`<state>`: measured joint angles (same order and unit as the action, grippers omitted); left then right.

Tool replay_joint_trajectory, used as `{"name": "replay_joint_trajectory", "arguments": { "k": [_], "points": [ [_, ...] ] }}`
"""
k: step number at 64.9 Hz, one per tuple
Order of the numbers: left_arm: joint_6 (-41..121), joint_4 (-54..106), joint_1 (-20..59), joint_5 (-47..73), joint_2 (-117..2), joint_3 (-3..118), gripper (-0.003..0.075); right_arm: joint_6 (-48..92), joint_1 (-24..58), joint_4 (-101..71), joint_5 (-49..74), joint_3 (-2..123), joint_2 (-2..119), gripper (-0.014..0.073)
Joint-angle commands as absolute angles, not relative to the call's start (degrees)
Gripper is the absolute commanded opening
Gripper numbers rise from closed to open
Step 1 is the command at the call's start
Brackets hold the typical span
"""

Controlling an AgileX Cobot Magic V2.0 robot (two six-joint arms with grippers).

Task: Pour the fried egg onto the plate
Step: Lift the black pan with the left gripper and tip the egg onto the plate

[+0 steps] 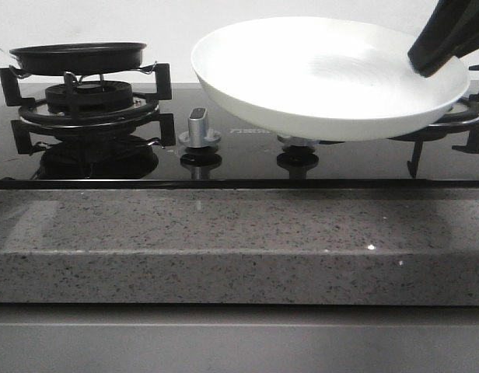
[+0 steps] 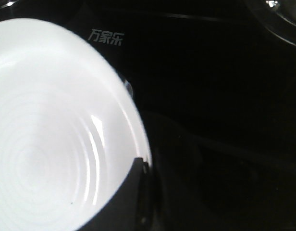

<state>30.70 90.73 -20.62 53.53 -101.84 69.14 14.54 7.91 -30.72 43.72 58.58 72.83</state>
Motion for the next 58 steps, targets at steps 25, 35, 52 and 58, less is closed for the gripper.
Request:
{"name": "replay_joint_trajectory", "arguments": {
  "k": [25, 35, 52, 58],
  "points": [
    [37.2, 102.5, -20.4, 63.2, -97.1, 70.9, -0.0019, 15.1, 7.9, -33.0, 41.4, 60.1, 71.4, -0.0067],
    [38.1, 102.2, -20.0, 63.0, -92.9, 70.9, -0.0019, 15.1, 7.9, -33.0, 41.4, 60.1, 71.4, -0.0067],
    [38.8, 94.6, -16.2, 58.6, -81.7, 70.9, -0.0019, 15.1, 7.9, -33.0, 41.4, 60.1, 71.4, -0.0067],
    [38.8, 91.6, -13.4, 56.5, -77.4, 70.9, -0.0019, 15.1, 7.9, -33.0, 41.4, 60.1, 71.4, -0.0067]
  ]
}}
